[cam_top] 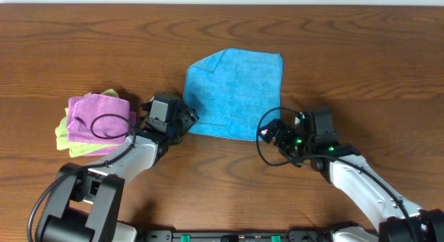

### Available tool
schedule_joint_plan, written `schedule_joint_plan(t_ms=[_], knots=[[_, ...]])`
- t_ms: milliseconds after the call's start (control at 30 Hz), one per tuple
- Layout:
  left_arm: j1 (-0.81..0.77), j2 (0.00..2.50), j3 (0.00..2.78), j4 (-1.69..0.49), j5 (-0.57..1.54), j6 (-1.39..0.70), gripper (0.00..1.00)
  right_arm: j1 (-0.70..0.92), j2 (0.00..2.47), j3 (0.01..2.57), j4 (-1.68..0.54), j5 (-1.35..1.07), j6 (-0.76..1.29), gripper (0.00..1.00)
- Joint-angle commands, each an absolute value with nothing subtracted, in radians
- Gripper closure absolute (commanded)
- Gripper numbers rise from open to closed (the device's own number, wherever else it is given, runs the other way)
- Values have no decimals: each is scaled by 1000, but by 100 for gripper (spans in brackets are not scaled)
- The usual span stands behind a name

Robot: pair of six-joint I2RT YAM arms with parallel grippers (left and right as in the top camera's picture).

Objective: Fold the cloth

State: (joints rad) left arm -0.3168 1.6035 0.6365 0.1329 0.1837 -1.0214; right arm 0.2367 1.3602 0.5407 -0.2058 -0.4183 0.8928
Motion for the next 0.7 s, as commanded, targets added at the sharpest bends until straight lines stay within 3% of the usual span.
schedule_joint_plan(t_ms=[0,167,367,533,667], knots=[[-324,1661,617,110,185,-1044,26,228,1363,538,-197,-364,901,1],[-344,1672,617,110,184,-1048,27,228,1408,538,-163,-362,904,1],[-369,1681,617,110,179,-1048,38,231,1514,538,-82,-371,920,1],[-371,1681,617,110,168,-1047,63,231,1547,538,-59,-366,920,3],[-374,1682,617,109,160,-1043,80,231,1547,538,-59,-360,920,13]])
